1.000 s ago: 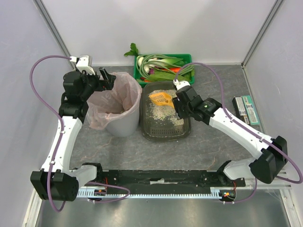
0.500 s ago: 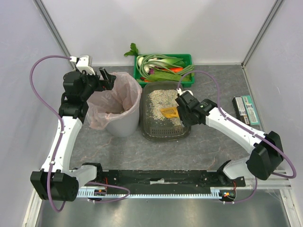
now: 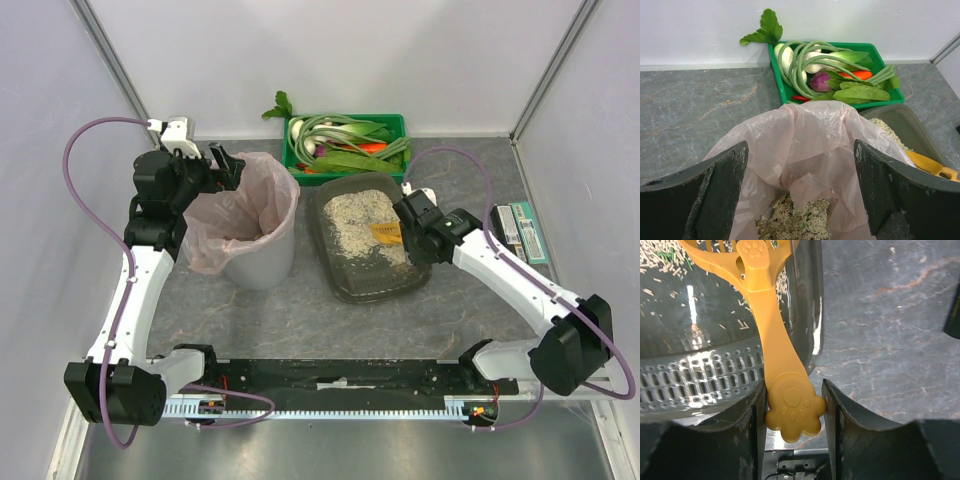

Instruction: Clean the litter box

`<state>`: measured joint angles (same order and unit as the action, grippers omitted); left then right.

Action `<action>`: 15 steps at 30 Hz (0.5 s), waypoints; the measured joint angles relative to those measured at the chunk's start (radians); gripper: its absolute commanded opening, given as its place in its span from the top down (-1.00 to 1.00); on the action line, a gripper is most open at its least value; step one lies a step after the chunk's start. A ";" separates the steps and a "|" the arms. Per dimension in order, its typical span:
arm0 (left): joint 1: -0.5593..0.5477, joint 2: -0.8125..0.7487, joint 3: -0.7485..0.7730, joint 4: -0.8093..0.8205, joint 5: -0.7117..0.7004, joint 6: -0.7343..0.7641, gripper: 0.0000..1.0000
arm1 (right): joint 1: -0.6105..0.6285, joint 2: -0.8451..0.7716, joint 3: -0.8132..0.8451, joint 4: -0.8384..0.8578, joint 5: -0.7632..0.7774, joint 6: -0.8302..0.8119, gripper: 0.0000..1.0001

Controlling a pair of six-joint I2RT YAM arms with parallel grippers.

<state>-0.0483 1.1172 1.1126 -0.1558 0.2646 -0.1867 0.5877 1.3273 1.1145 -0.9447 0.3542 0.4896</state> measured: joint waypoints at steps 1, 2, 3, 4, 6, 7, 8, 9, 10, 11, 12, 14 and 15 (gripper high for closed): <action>0.000 0.000 0.000 0.000 0.000 0.000 -0.84 | -0.010 -0.005 0.000 -0.006 0.008 -0.003 1.00; 0.000 0.000 0.000 0.000 0.000 0.000 -0.84 | -0.020 -0.008 0.000 -0.012 0.015 -0.008 1.00; 0.000 0.000 0.000 0.000 0.000 0.000 -0.84 | -0.027 -0.011 0.000 -0.017 0.022 -0.012 1.00; 0.000 0.000 0.000 0.000 0.000 0.000 -0.84 | -0.032 -0.014 0.001 -0.021 0.028 -0.018 1.00; 0.000 0.000 0.000 0.000 0.000 0.000 -0.84 | -0.036 -0.018 0.004 -0.024 0.032 -0.029 1.00; 0.000 0.000 0.000 0.000 0.000 0.000 -0.84 | -0.036 -0.018 0.010 -0.030 0.032 -0.033 1.00; 0.000 0.000 0.000 0.000 0.000 0.000 -0.84 | -0.036 -0.017 0.019 -0.037 0.029 -0.037 1.00; 0.000 0.000 0.000 0.000 0.000 0.000 -0.84 | -0.036 -0.017 0.031 -0.044 0.027 -0.040 1.00; 0.000 0.000 0.000 0.000 0.000 0.000 -0.84 | -0.035 -0.017 0.048 -0.053 0.022 -0.042 1.00; 0.000 0.000 0.000 0.000 0.000 0.000 -0.84 | -0.035 -0.017 0.064 -0.060 0.017 -0.045 1.00; 0.000 0.000 0.000 0.000 0.000 0.000 -0.84 | -0.035 -0.017 0.082 -0.069 0.012 -0.045 1.00; 0.000 0.000 0.000 0.000 0.000 0.000 -0.84 | -0.035 -0.017 0.123 -0.086 0.005 -0.044 1.00; 0.000 0.000 0.000 0.000 0.000 0.000 -0.84 | -0.035 -0.017 0.142 -0.098 0.000 -0.043 1.00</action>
<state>-0.0483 1.1172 1.1126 -0.1558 0.2646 -0.1871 0.5522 1.3102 1.2564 -1.0424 0.3546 0.4461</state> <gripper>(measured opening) 0.918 0.498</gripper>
